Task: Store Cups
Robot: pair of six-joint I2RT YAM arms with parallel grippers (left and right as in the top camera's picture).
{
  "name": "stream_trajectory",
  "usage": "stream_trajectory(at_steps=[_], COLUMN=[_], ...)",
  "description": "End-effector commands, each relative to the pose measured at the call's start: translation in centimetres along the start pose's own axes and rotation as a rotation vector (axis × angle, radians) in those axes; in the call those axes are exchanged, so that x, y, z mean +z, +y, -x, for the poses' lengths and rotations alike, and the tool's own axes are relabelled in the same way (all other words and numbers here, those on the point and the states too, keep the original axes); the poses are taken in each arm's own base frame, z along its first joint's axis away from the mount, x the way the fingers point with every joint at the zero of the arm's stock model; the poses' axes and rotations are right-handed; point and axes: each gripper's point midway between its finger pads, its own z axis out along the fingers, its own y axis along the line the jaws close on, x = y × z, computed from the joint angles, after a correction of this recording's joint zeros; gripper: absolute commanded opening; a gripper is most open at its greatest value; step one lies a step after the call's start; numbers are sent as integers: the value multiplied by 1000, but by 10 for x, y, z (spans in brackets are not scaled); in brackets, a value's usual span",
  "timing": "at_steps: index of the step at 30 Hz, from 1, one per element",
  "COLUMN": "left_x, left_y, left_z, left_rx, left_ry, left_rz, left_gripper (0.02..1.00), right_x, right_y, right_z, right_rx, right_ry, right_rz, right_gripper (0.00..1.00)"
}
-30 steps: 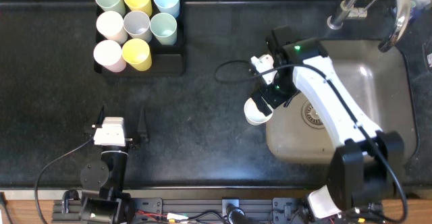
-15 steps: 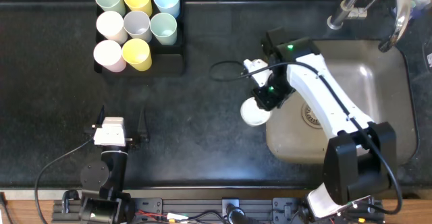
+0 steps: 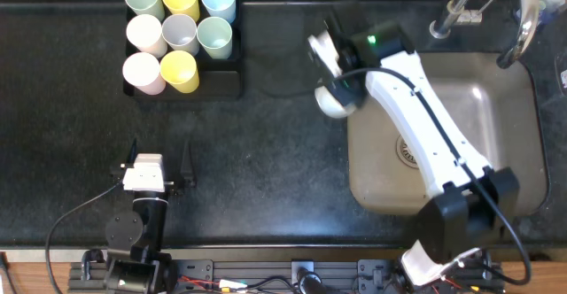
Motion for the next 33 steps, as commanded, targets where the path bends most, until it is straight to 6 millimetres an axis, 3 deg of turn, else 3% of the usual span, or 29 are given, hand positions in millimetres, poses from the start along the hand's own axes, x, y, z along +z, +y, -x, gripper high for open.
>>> stream_trajectory(at_steps=[1,4,7,11,15,28,33], left_x=[0,0,0,0,0,0,0], left_y=[2,2,2,2,2,2,2], left_z=[1,1,1,1,1,1,1], left_rx=[17,18,18,18,18,18,18], left_ry=[-8,-8,-8,-8,-8,-8,-8], left_rz=[12,12,12,12,12,12,12], left_gripper=[998,998,998,998,998,998,998], right_x=[-45,-42,-28,-3,4,16,37], right_y=[11,38,70,104,125,139,141], right_z=[75,111,135,145,150,168,169], right_rx=[-66,-128,-188,-227,-216,-168,-167], right_ry=[-141,-159,-166,-145,-153,-213,-194], right_rz=[-70,-54,-35,-9,45,118,118], right_gripper=[42,42,42,42,45,42,45])
